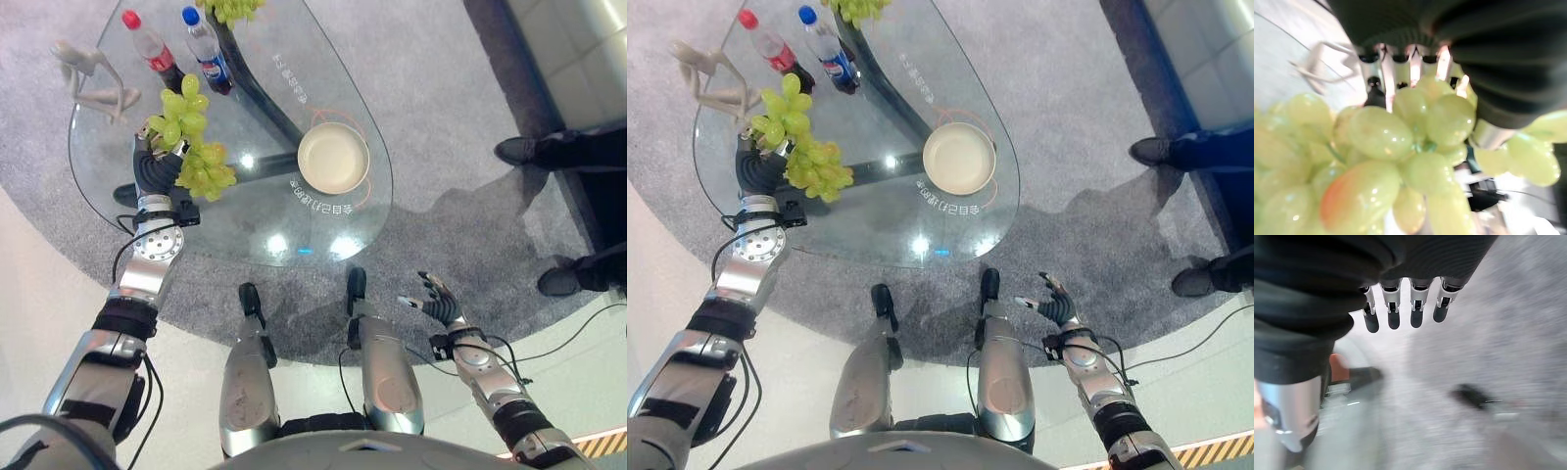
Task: Pick up fruits into the plate
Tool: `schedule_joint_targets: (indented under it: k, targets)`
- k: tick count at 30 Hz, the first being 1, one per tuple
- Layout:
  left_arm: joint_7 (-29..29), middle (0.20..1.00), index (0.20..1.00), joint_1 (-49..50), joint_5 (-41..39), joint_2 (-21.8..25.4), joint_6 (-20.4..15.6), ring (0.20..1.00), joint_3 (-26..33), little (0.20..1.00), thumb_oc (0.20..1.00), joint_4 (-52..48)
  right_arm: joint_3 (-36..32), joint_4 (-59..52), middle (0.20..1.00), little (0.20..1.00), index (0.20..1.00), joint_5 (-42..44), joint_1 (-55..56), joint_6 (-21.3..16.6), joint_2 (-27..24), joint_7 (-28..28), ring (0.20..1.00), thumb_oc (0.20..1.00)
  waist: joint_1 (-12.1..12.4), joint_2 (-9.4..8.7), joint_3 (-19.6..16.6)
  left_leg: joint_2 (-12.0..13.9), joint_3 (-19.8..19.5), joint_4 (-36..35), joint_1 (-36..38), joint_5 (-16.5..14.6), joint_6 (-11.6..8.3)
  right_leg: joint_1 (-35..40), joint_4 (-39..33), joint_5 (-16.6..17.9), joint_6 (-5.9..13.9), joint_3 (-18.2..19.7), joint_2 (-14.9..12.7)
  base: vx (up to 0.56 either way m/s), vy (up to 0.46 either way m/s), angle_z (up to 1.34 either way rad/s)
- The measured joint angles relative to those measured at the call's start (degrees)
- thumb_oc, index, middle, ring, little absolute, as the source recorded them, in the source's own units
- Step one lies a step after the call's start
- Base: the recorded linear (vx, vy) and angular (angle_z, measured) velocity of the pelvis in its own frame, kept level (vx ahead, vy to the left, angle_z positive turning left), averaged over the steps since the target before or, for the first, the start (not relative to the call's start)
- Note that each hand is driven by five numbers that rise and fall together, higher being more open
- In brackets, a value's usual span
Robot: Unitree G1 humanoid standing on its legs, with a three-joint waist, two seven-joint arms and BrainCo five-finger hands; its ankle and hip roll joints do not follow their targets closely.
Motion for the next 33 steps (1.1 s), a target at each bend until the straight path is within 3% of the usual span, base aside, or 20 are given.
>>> schedule_joint_targets:
  k: [4, 7, 12, 16, 21, 26, 33]
  targets:
    - [-4.91, 0.200, 0.200, 4.28, -0.84, -1.22, 0.16, 0.200, 1.42, 0.200, 0.200, -7.28, -1.72, -8.16, 1.000, 1.000, 1.000, 0.09, -0.44, 1.16, -0.81, 5.16, 1.000, 1.000, 0.63, 0.07, -0.84, -0.18, -0.07, -1.64, 4.99, -0.03, -0.17, 5.71, -2.43, 0.40, 0.11, -0.87, 0.00, 0.14, -0.022, 0.06]
    - [-8.45, 0.200, 0.200, 7.79, -1.35, -3.30, 0.19, 0.200, 1.36, 0.200, 0.200, -9.90, -2.08, -12.65, 1.000, 1.000, 1.000, 0.50, -0.94, 2.69, -1.12, 8.95, 1.000, 1.000, 0.97, 0.35, -7.25, -0.41, -0.06, -3.19, 5.87, -0.13, -0.24, 6.79, -4.18, 0.44, 0.21, -1.41, 0.07, 0.14, -0.030, 0.04]
    - [-16.58, 0.200, 0.200, 9.87, -4.83, -4.32, 1.47, 0.200, 1.01, 0.200, 0.200, -13.94, -1.87, -18.23, 1.000, 1.000, 1.000, 3.17, -5.15, 7.58, -4.09, 15.86, 1.000, 1.000, 2.67, 0.69, -14.20, -0.66, 0.06, -5.43, 10.69, -0.45, -0.43, 12.31, -7.48, 0.54, 0.38, -2.24, 0.22, 0.09, -0.024, 0.05]
    - [-21.44, 0.200, 0.200, 10.41, -6.83, -4.33, 3.37, 0.200, 0.67, 0.200, 0.200, -16.50, -0.85, -19.08, 1.000, 1.000, 1.000, 4.00, -11.00, 13.27, -5.95, 18.65, 1.000, 1.000, 3.70, 1.25, -17.07, -0.67, 0.00, -6.05, 12.89, -0.59, -0.54, 15.06, -9.15, 0.61, 0.50, -2.67, 0.38, 0.02, -0.010, 0.03]
    - [-26.76, 0.200, 0.200, 10.43, -6.84, -4.26, 6.98, 0.200, -2.31, 0.200, 0.200, -18.44, 1.70, -19.80, 1.000, 1.000, 1.000, 7.40, -17.27, 20.88, -5.78, 19.41, 1.000, 1.000, 4.30, 2.27, -18.75, -0.60, 0.00, -6.06, 14.17, -0.63, -0.57, 16.45, -9.31, 0.61, 0.50, -2.66, 0.48, 0.01, -0.005, 0.00]
    - [-30.23, 0.200, 0.200, 10.37, -7.70, -4.06, 8.36, 0.200, -5.12, 0.200, 0.200, -21.58, 5.08, -20.38, 1.000, 1.000, 1.000, 11.42, -19.62, 27.91, -4.44, 19.29, 1.000, 1.000, 4.76, 2.28, -18.88, -0.53, 0.05, -6.09, 15.58, -0.73, -0.56, 17.85, -9.34, 0.60, 0.49, -2.65, 0.50, 0.00, -0.020, 0.00]
    - [-32.31, 0.200, 0.200, 10.23, -9.09, -4.25, 9.00, 0.200, -8.30, 0.200, 0.200, -23.51, 8.28, -20.84, 1.000, 1.000, 1.000, 19.24, -19.86, 34.13, -0.68, 17.12, 1.000, 1.000, 4.75, 2.41, -22.25, -0.53, 0.12, -6.09, 15.58, -0.81, -0.53, 17.82, -9.34, 0.56, 0.54, -2.59, 0.52, 0.00, 0.000, 0.00]
